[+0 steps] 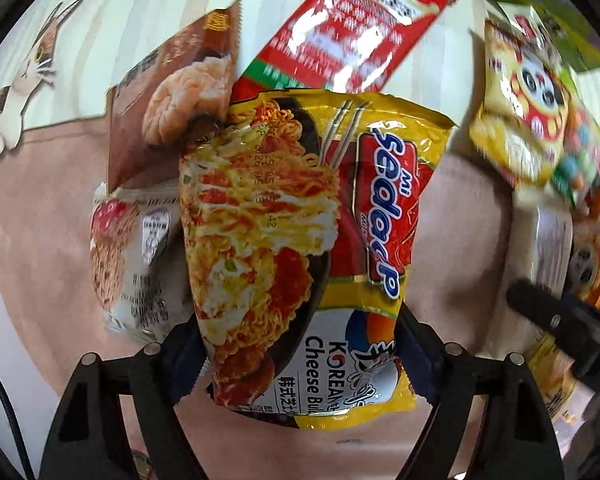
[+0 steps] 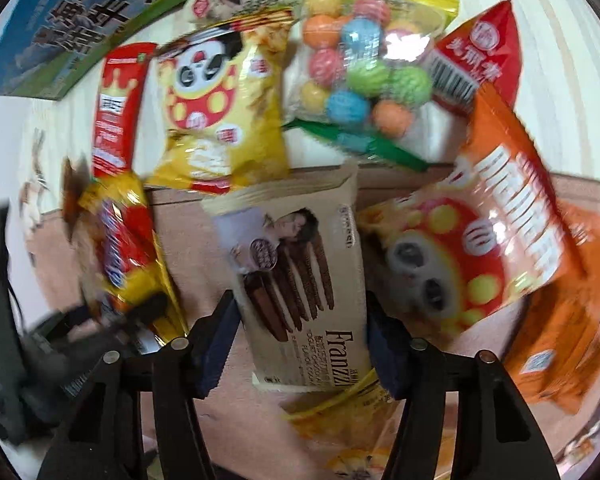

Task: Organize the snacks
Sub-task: 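Grasp the yellow Sedaap noodle pack with the left tool while the right tool grasps the Franzzi wafer pack, then carry both packs into the cardboard box and open both tools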

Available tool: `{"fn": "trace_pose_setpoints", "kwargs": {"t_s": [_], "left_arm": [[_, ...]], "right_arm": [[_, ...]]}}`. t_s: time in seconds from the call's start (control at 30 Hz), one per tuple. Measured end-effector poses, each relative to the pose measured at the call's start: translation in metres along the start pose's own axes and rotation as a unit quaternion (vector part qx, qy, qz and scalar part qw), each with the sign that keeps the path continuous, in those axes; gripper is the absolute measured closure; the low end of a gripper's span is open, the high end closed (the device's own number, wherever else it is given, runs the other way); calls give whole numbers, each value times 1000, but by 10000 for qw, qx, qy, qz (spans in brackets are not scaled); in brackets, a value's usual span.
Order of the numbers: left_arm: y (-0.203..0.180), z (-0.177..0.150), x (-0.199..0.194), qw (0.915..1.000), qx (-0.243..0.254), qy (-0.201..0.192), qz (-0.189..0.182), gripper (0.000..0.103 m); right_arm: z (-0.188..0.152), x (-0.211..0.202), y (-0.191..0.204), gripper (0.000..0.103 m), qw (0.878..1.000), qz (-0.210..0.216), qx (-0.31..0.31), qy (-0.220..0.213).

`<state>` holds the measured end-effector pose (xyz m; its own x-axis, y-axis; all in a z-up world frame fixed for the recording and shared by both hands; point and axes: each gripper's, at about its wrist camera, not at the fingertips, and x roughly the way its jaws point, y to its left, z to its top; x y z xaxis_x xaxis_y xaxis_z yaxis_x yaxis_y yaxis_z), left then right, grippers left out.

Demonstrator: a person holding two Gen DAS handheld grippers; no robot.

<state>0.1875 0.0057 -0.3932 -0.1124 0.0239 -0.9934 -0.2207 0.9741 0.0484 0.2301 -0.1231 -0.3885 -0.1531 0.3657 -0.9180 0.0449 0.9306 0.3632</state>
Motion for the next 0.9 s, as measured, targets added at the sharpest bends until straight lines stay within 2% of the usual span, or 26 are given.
{"fn": "trace_pose_setpoints", "kwargs": {"t_s": [0.07, 0.13, 0.17, 0.2, 0.27, 0.3, 0.37, 0.5, 0.53, 0.6, 0.63, 0.8, 0.9], "left_arm": [[-6, 3, 11, 10000, 14, 29, -8, 19], [-9, 10, 20, 9999, 10, 129, -60, 19], [-9, 15, 25, 9998, 3, 188, -93, 19], [-11, 14, 21, 9997, -7, 197, -110, 18], [-10, 18, 24, 9997, -11, 189, -154, 17], [-9, 20, 26, 9997, -19, 182, -169, 16], [2, 35, 28, 9997, -5, 142, -187, 17], [10, 50, 38, 9999, 108, -52, -114, 18], [11, 52, 38, 9998, 157, -102, -90, 18], [12, 56, 38, 9995, 267, -175, -57, 18], [13, 59, 39, 9993, 310, -193, -70, 18], [23, 63, 37, 9981, 527, -275, -169, 19], [28, 64, 24, 9967, 680, -414, -134, 19]], "right_arm": [[-1, 9, 12, 43, 9997, 219, 88, 58], [0, 17, 21, 35, 9999, 53, 86, -5], [-1, 19, 25, 28, 9999, 20, 108, -46], [-1, 19, 28, 26, 9999, 12, 137, -63], [-1, 13, 26, 26, 9998, -80, 162, -83], [4, 18, 12, 26, 9997, -123, 169, -98], [3, 16, 9, 26, 9995, -199, 193, -121], [-2, 41, 44, 27, 9976, -588, 269, -229], [-3, 45, 49, 30, 9966, -726, 287, -254], [-5, 53, 59, 42, 9944, -966, 274, -332], [-7, 56, 65, 42, 9932, -1076, 244, -359], [-20, 62, 90, 43, 9900, -1290, 176, -536], [-36, 55, 109, 43, 9904, -1211, 206, -634]]}}
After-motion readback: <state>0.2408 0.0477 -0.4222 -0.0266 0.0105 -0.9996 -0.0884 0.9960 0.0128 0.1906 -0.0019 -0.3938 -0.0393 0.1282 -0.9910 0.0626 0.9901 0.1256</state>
